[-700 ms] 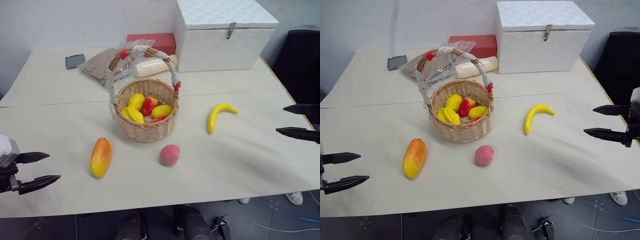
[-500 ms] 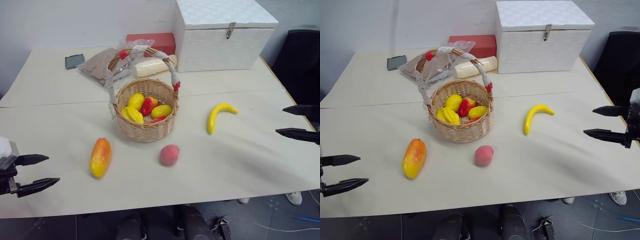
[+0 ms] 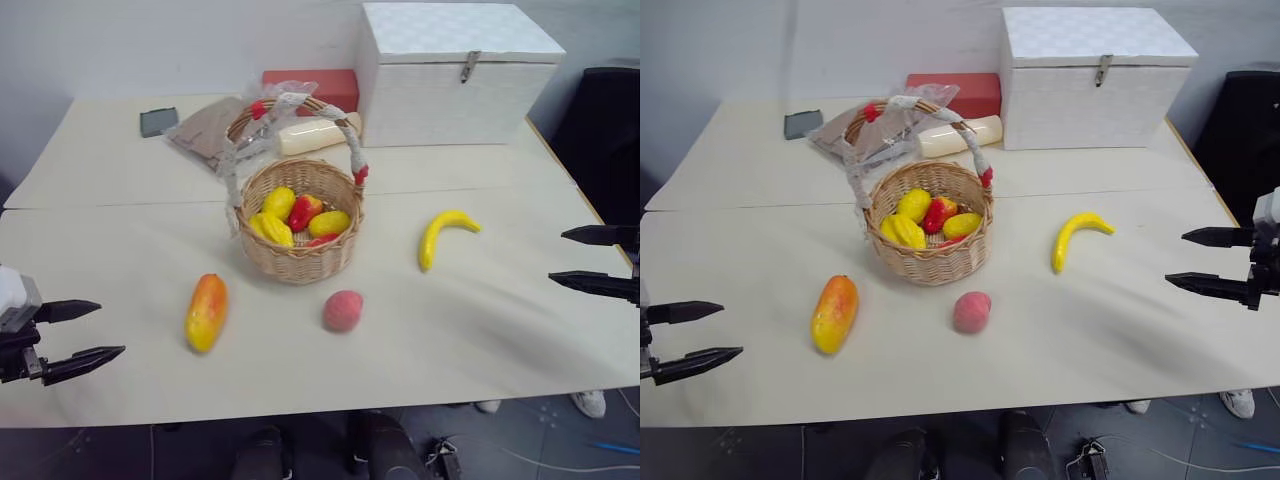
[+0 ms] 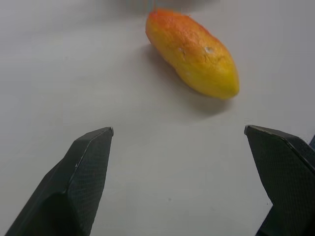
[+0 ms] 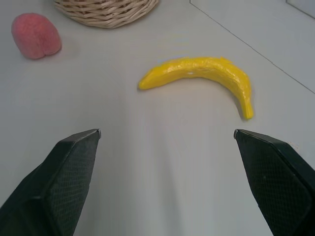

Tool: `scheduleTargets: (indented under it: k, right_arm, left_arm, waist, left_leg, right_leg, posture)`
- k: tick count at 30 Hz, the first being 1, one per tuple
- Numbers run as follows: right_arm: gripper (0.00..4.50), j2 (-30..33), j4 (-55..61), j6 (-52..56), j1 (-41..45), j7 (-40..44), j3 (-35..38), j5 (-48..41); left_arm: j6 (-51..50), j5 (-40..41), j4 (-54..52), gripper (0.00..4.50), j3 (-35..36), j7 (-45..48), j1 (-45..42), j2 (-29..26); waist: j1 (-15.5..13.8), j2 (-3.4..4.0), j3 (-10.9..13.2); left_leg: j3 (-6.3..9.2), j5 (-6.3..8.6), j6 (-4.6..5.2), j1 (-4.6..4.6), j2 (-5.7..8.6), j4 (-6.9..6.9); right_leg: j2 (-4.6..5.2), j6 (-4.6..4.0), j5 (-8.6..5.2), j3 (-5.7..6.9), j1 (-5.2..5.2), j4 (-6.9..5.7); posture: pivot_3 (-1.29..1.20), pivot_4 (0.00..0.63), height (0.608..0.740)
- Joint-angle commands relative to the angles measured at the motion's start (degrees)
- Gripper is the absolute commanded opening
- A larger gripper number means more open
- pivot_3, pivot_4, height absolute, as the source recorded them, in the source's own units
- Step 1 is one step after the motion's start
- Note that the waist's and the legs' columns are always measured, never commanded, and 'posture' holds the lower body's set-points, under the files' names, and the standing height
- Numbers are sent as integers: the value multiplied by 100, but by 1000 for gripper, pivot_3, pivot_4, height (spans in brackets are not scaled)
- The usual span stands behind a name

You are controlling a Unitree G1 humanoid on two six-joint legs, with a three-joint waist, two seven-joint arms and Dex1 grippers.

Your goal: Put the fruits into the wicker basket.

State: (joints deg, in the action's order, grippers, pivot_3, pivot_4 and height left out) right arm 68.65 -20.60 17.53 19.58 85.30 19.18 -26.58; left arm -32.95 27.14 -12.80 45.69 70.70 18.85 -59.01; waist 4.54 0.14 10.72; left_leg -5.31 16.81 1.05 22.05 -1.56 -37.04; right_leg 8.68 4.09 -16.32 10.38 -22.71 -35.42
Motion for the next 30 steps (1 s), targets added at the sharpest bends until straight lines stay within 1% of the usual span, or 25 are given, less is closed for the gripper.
scheduleTargets:
  k: [1,2,4,6,8,13,16,19,20,22,23,25,28,30]
  right_arm:
    - [4482,13,69,44,54,-118,278,-121]
    - [4482,-1,66,76,67,-150,292,-140]
    - [4482,-13,82,79,61,-166,304,-154]
    - [4482,-22,134,58,22,-176,313,-155]
    - [4482,-33,218,83,-18,-201,334,-184]
    - [4482,-116,409,97,-154,-361,461,-212]
    - [4482,-99,557,275,-250,-382,500,-313]
    - [4482,46,1611,1308,-879,55,917,-1084]
    - [4482,-14,2108,1479,-1093,-3,1077,-1249]
    - [4482,-259,3388,1823,-1415,-369,1357,-1735]
    - [4482,-345,3817,1971,-1510,-518,1454,-1940]
    - [4482,-533,4645,2266,-1621,-888,1488,-2424]
    - [4482,-664,5185,2482,-1704,-1210,1528,-2800]
    - [4482,-797,5471,2572,-1600,-1574,1485,-3170]
  left_arm:
    - [-17,82,-110,4500,13,-148,-38,91]
    - [56,40,-88,4500,-31,-253,-114,140]
    - [108,-19,-69,4500,-156,-452,-236,206]
    - [27,18,-173,4500,-262,-549,-278,239]
    - [-163,140,-336,4500,-312,-655,-319,267]
    - [-688,469,-746,4500,-322,-822,-356,249]
    - [-1274,671,-954,4500,-440,-1331,-643,297]
    - [-2289,1210,-1617,4500,-576,-2024,-930,468]
    - [-2584,1352,-1904,4500,-643,-2278,-997,542]
    - [-3576,1687,-2264,4500,-809,-3374,-1614,1185]
    - [-3974,1804,-2378,4500,-852,-3778,-1878,1452]
    - [-4884,1450,-2549,4500,-1205,-4723,-2418,2133]
    - [-5702,1171,-2711,4500,-1436,-5380,-2893,2732]
    - [-5861,1023,-2587,4500,-1671,-5689,-3240,3128]
  waist:
    - [-89,13,25]
    - [-162,18,30]
    - [-298,22,31]
    - [-374,22,32]
    - [-427,22,32]
    - [-439,20,32]
    - [-439,19,33]
    - [-457,19,33]
    - [-460,19,33]
    - [-471,19,33]
    - [-481,15,35]
    - [-503,-9,42]
    - [-557,-67,47]
    - [-603,-94,49]
  left_leg:
    - [16,-29,-20,2,13,-11]
    - [-17,-23,-25,4,7,-35]
    - [-23,-24,-17,3,12,-46]
    - [-26,-3,6,7,1,-58]
    - [-36,9,-2,11,-12,-67]
    - [-83,6,-29,16,-22,-66]
    - [-103,8,-24,13,-20,-67]
    - [-107,12,-15,8,-20,-69]
    - [-105,12,-14,9,-21,-68]
    - [-100,16,-14,9,-25,-69]
    - [-100,16,-13,8,-23,-66]
    - [-89,22,-3,7,-28,-71]
    - [-82,9,-24,4,-25,-78]
    - [-83,5,-34,8,-24,-88]
  right_leg:
    - [-13,12,-6,17,-7,-8]
    - [-13,11,-7,3,-21,-15]
    - [-12,12,-6,-38,-29,-21]
    - [-9,7,-3,-57,-37,-21]
    - [-11,3,-1,-75,-47,-21]
    - [-21,3,-1,-111,-79,-33]
    - [-25,5,-1,-120,-84,-36]
    - [-21,8,1,-131,-83,-41]
    - [-18,8,2,-132,-84,-40]
    - [-17,9,2,-134,-80,-40]
    - [-17,11,3,-137,-79,-37]
    - [-24,11,4,-140,-74,-44]
    - [-34,10,6,-139,-67,-50]
    - [-56,10,6,-137,-68,-49]
  posture:
    - [0,150,740]
    - [0,150,740]
    - [0,150,740]
    - [0,150,740]
    - [0,150,740]
    - [0,150,740]
    - [0,150,740]
    - [0,150,740]
    - [0,150,740]
    - [0,150,740]
    - [0,150,740]
    - [0,150,740]
    - [0,150,740]
    - [0,150,740]
